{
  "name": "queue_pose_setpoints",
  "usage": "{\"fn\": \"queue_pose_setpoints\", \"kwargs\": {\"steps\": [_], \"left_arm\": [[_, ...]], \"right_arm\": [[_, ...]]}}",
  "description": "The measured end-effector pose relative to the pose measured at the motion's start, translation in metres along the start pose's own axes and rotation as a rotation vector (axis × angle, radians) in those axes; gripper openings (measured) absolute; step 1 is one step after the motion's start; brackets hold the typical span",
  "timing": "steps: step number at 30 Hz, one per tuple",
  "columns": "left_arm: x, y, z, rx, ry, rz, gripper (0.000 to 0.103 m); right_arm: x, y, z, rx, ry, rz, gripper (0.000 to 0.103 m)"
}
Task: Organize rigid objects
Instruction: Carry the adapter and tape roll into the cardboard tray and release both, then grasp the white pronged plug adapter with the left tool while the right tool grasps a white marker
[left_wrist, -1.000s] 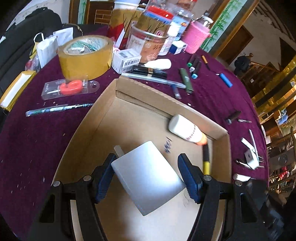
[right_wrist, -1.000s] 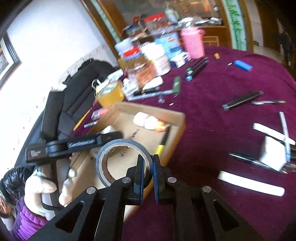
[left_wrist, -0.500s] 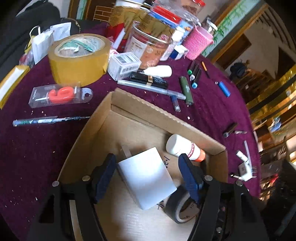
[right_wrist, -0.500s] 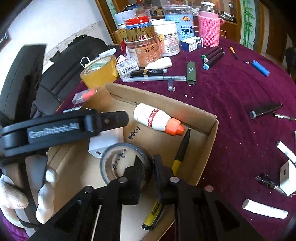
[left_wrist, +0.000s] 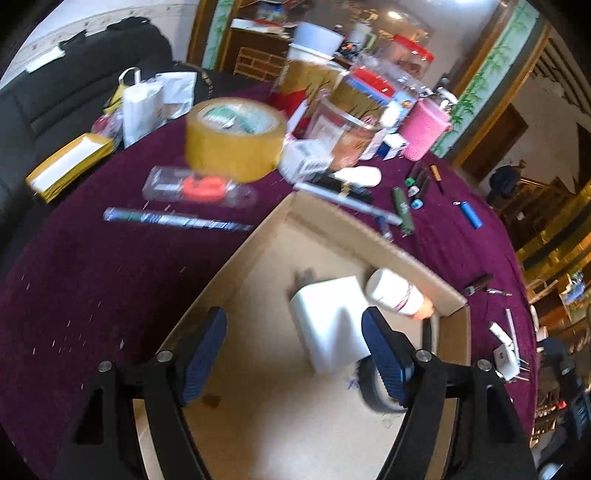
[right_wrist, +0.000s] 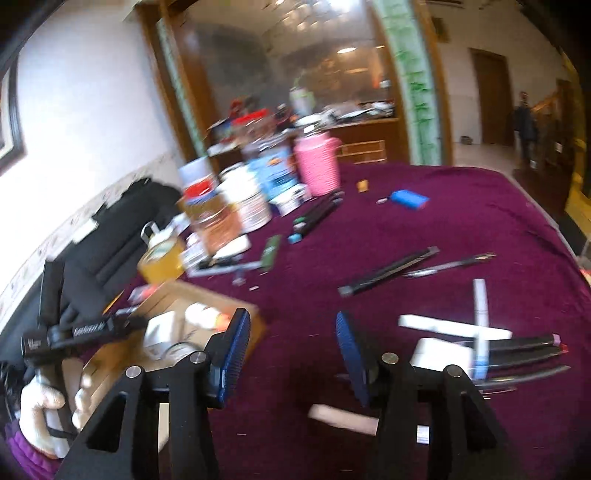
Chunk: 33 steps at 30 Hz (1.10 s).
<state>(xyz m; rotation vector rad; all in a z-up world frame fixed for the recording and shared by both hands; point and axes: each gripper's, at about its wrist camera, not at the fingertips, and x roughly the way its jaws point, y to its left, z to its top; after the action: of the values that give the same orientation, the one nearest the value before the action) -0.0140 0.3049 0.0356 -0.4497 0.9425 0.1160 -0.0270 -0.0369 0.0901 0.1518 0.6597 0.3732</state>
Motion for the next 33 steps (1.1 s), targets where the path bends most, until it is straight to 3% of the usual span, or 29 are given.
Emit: {"fn": "queue_pose_setpoints", "kwargs": {"steps": [3,9,13,16,18,23,28,31,33], "left_arm": [[-0.005,0.002,-0.011,0.002,-0.016,0.042,0.075],[-0.040,-0.003,-0.018,-0.039,-0.081,-0.003,0.075],[-0.091,-0.041,-0.029,0.028,-0.172,-0.040,0.077],[-0.118,-0.082,-0.044,0.093,-0.215,-0.128,0.086],[-0.124,-0.117,-0.055,0.180,-0.215,-0.190,0.086],[-0.090,-0.179,-0.078,0.326,-0.121,-0.288,0.086],[-0.028,-0.200,-0.078,0.340,0.007,-0.247,0.086],[0.008,-0.205,-0.069,0.296,0.149,-0.265,0.086],[0.019,-0.215,-0.062,0.330,0.208,-0.253,0.086]], "right_arm": [[-0.014,-0.022,0.002,0.011,-0.043,-0.024,0.052],[-0.037,-0.075,0.008,0.089,-0.130,-0.053,0.052],[-0.038,-0.114,0.009,0.148,-0.159,-0.118,0.053],[-0.043,-0.142,0.004,0.215,-0.193,-0.174,0.053],[-0.045,-0.158,0.001,0.268,-0.199,-0.189,0.053],[-0.048,-0.181,-0.003,0.337,-0.194,-0.252,0.053],[-0.049,-0.193,-0.005,0.352,-0.193,-0.296,0.054],[-0.044,-0.201,-0.008,0.387,-0.154,-0.282,0.054],[-0.041,-0.204,-0.010,0.398,-0.136,-0.277,0.054]]}}
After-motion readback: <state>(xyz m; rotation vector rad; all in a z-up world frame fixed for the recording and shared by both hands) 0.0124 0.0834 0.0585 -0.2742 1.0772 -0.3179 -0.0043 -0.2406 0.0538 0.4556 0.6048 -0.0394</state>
